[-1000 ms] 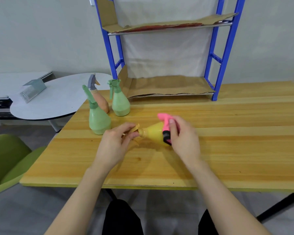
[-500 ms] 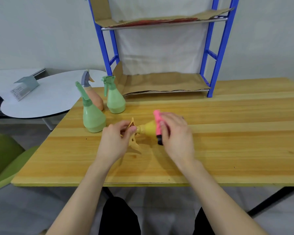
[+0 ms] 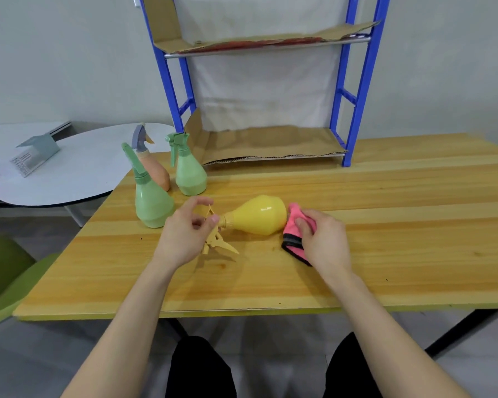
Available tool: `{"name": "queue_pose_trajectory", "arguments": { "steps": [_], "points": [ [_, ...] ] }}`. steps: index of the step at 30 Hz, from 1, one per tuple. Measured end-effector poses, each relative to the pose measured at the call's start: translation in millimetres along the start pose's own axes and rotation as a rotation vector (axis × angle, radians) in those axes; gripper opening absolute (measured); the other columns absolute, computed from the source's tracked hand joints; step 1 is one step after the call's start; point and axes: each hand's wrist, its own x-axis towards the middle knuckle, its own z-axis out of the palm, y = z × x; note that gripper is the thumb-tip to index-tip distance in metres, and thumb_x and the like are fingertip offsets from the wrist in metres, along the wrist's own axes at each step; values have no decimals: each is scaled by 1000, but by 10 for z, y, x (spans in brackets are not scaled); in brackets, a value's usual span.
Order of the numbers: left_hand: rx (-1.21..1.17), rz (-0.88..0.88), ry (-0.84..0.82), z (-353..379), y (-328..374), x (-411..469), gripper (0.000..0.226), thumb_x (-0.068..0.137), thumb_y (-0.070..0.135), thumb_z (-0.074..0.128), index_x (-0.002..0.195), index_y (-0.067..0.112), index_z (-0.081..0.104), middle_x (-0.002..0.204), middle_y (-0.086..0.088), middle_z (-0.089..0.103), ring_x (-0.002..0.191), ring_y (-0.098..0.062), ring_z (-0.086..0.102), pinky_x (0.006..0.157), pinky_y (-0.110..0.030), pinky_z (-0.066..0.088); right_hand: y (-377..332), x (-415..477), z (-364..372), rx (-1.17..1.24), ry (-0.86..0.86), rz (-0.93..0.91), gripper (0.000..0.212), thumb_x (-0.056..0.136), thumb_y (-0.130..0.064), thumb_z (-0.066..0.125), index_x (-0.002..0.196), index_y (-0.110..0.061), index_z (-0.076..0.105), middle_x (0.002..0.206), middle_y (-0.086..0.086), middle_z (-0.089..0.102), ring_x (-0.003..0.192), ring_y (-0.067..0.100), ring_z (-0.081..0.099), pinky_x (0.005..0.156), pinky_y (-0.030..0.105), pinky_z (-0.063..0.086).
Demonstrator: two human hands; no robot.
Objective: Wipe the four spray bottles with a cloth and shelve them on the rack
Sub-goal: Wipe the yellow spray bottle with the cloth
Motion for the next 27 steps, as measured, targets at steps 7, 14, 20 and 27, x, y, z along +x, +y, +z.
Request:
{"name": "queue_pose_trajectory", "arguments": {
  "steps": [7,14,20,27],
  "points": [
    [516,170,-114,153,92,83,53,89,40,78,137,30,57,139,2,59,125,-26,58,107,-42,47,-78,-29,-12,70,-110,-110,33,107,-20,62,139,-21,70,128,-3,75,114,18,68,103,32,53],
    [760,284,-197,327,204,394,86,72,68,87,129,24,39,119,-3,70,129,-30,60,121,-48,32,31,-77,-81,115,-199,-95,46,102,-16,70,147,-24,65,145,-6,67,132,14,61,107,17,40],
    [471,303,-303,271,90,431,96,87,49,85,166,29,33,162,-3,52,145,-29,52,117,-41,43,146,-83,-152,253,-43,64,38,106,-19,64,143,-30,67,121,-20,73,104,-5,67,101,28,57],
    [293,405,-194,286,59,271,93,85,38,89,163,31,39,151,1,64,135,-26,59,109,-38,47,-259,-165,-112,514,-21,-222,42,110,-4,54,144,-24,68,138,-16,69,124,-14,60,96,6,47]
  ]
}}
